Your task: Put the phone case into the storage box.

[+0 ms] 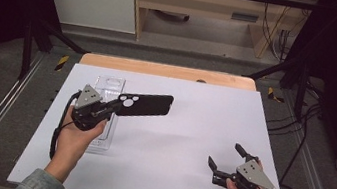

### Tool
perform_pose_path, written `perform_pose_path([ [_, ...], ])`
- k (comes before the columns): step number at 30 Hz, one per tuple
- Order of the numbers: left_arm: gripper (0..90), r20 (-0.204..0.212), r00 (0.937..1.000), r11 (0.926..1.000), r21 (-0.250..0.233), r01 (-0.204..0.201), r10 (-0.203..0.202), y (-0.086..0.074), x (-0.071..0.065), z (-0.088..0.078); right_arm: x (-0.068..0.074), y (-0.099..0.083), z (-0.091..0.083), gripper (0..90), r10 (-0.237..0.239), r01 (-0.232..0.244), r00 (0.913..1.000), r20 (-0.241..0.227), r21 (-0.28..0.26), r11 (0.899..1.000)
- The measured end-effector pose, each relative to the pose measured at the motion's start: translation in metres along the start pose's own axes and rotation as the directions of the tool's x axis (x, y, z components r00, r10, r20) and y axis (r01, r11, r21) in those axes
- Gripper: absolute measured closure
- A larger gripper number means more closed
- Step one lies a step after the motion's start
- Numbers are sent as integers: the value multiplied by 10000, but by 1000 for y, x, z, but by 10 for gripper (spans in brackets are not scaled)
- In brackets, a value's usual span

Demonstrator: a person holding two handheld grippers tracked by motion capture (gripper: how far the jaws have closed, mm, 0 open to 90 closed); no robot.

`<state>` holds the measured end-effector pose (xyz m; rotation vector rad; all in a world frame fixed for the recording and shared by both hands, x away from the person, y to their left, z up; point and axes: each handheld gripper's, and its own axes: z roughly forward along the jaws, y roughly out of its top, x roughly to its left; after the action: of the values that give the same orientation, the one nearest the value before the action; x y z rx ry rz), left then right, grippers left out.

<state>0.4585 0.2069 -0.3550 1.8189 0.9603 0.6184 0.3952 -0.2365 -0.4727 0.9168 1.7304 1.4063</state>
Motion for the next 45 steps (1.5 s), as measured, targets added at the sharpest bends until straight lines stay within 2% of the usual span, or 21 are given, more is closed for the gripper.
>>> perform_pose_path([
  [5, 842, -108, 9999, 9999, -142, 24, -26, 0, 8, -4, 1, 0, 1, 28, -31, 33, 9998, -193, 100, 9999],
  [13, 841, -259, 9997, 9998, -183, -33, 28, 9, 20, -12, 3, 0, 1, 28, -7, 7, 9999, -105, 72, 10000],
  [24, 841, -460, 9968, 9976, -164, -665, 657, 24, 31, -18, 2, -1, 2, 28, -16, 17, 9999, -156, 87, 10000],
  [29, 841, -625, 9947, 9963, -208, -829, 815, 29, 37, -22, 3, -1, 2, 28, -42, 43, 9998, -188, 68, 10000],
  [31, 841, -709, 9931, 9954, -137, -943, 931, 32, 40, -24, 3, -1, 2, 29, -73, 75, 9997, -214, 78, 9999],
  [32, 841, -818, 9903, 9934, -140, -1136, 1121, 35, 43, -25, 3, -1, 2, 29, -71, 73, 9997, -222, 82, 9999],
  [37, 841, -1134, 9810, 9875, 127, -1572, 1576, 45, 55, -30, 4, 0, 3, 29, -76, 77, 9994, -325, 22, 10000],
  [38, 841, -1200, 9796, 9869, 285, -1587, 1610, 48, 58, -32, 4, 0, 3, 29, -73, 73, 9994, -328, 21, 10000],
  [43, 841, -1509, 9698, 9813, 488, -1861, 1914, 59, 69, -37, 6, 0, 3, 29, -93, 93, 9992, -388, -19, 10000],
  [44, 841, -1616, 9648, 9782, 488, -2020, 2073, 62, 72, -38, 6, 1, 3, 29, -101, 100, 9992, -397, -17, 9999],
  [45, 841, -1639, 9646, 9782, 587, -1993, 2064, 64, 74, -39, 7, 1, 3, 29, -105, 104, 9991, -410, -28, 9999],
])
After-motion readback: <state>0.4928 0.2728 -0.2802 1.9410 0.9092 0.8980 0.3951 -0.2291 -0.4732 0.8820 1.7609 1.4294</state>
